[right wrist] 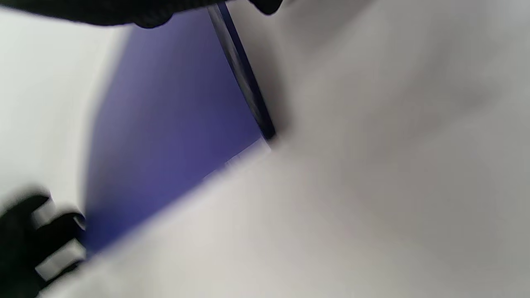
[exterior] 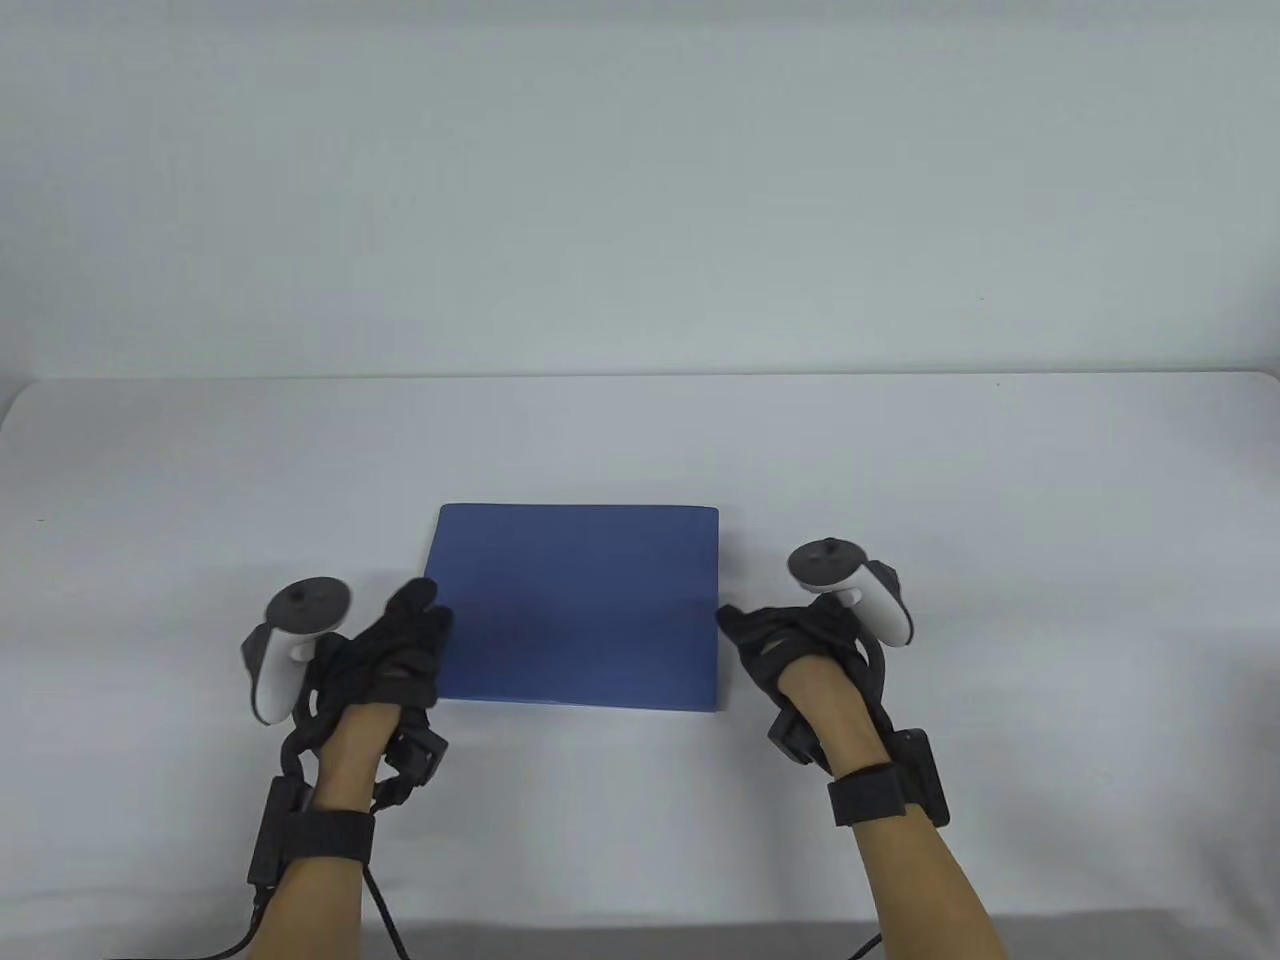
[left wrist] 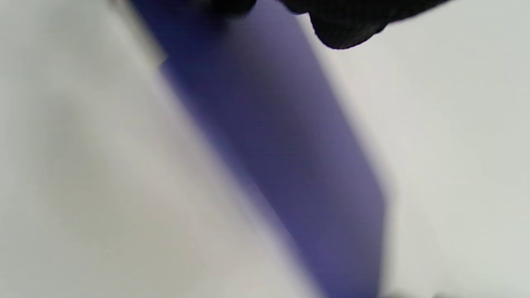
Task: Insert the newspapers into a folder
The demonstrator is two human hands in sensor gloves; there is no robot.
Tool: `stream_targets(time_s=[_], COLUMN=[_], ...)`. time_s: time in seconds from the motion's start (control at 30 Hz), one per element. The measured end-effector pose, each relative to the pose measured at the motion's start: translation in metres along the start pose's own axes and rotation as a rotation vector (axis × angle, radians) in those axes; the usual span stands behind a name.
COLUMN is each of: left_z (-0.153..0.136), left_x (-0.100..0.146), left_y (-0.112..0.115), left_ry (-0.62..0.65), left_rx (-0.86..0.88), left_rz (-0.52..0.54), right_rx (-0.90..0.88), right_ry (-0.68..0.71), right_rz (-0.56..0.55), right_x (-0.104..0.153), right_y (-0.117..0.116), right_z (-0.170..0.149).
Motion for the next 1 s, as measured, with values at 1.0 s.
stream_targets(time_s=[1.0], left_z=[0.027], left_x=[0.032], left_y=[-0.011], left_ry=[0.495], left_rx=[0.739], left_rz=[0.246], right_rx=[-0.479], right_ry=[0.731], right_rz=[-0.055], right_x=[-0.001], right_y=[0.001], right_z=[0.045])
Point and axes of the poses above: the tracker on the back of each hand, its own z axis roughly to the thumb side, its own x axis roughly from the fingertips to the wrist, y = z × x, the point moved 2 cm from there along -x, roughly from the wrist to the fingertips, and after that the axes turned 3 degrees about z, right-handed, at the moved point
